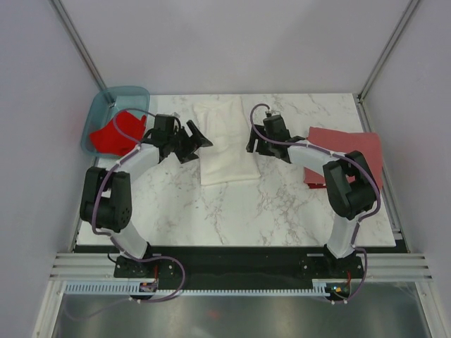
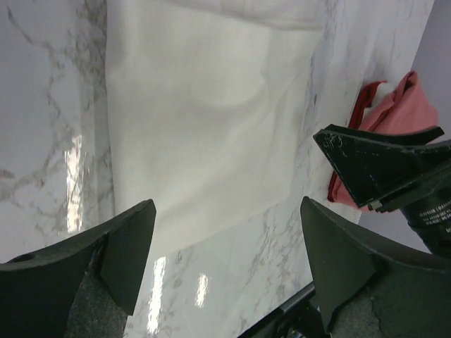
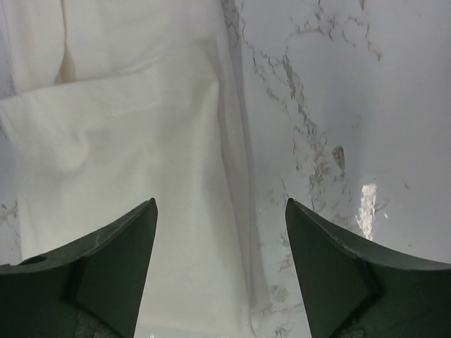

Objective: Fold and stack the t-shirts
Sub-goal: Fold the tshirt

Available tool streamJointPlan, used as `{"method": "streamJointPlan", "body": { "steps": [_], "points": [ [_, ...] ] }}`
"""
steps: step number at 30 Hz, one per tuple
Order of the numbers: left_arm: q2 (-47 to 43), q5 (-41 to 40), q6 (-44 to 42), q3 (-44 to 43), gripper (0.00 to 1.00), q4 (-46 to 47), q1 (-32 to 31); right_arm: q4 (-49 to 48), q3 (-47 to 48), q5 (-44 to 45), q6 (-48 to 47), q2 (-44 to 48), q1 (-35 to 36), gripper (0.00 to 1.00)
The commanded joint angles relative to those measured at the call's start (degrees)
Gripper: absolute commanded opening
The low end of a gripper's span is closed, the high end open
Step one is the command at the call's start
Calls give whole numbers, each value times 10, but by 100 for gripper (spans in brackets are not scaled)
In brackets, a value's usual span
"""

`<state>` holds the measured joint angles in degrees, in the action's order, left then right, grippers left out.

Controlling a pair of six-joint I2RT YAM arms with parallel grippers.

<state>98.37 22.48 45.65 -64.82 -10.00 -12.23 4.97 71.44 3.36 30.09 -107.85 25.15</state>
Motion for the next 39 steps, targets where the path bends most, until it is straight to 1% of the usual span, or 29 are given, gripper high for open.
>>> {"method": "streamJointPlan", "body": {
  "steps": [1,2,3,6,8,10,12,15,17,19,22,23,24,26,27,29,32,35,39],
  "points": [
    [-65,-28,-14,69,91,14,-22,-34,-73,-33,27,51,3,81],
    [-85,-35,-17,85,91,15,-25,-34,-86,-53,31,57,3,79],
    [-96,-43,-18,118,91,16,-29,-37,-98,-58,38,69,3,76],
    [-118,-55,-19,173,90,31,-35,-36,-136,-70,45,85,3,68],
    [-117,-51,-20,195,88,38,-35,-40,-158,-90,49,87,3,65],
    [-110,-32,-21,209,83,52,-35,-45,-169,-110,58,81,3,57],
    [-100,-18,-15,231,82,80,-36,-65,-176,-130,66,77,3,52],
    [-82,-18,-28,241,81,95,-36,-82,-198,-137,72,84,3,50],
    [-71,-8,-29,239,77,94,-36,-87,-207,-137,77,88,3,47],
    [-80,5,-29,243,75,89,-36,-91,-221,-140,82,93,3,45],
    [-107,-8,-29,264,72,89,-36,-111,-239,-156,91,106,3,36],
    [-123,-13,-30,272,71,90,-36,-117,-241,-157,94,108,3,31],
    [-128,-29,-32,272,70,89,-36,-118,-241,-157,95,108,3,30],
    [-127,-37,-38,268,64,89,-36,-117,-238,-157,95,104,3,25],
    [-122,-36,-38,266,58,89,-36,-117,-238,-157,96,103,3,25],
    [-114,-38,-40,261,54,89,-36,-121,-239,-159,96,103,3,25],
    [-114,-48,-41,264,55,92,-36,-121,-240,-154,95,106,3,24],
    [-102,-41,-40,261,57,97,-36,-121,-240,-152,91,109,4,21],
    [-63,-24,-36,249,56,97,-36,-114,-234,-152,83,109,4,18]
  ]
}}
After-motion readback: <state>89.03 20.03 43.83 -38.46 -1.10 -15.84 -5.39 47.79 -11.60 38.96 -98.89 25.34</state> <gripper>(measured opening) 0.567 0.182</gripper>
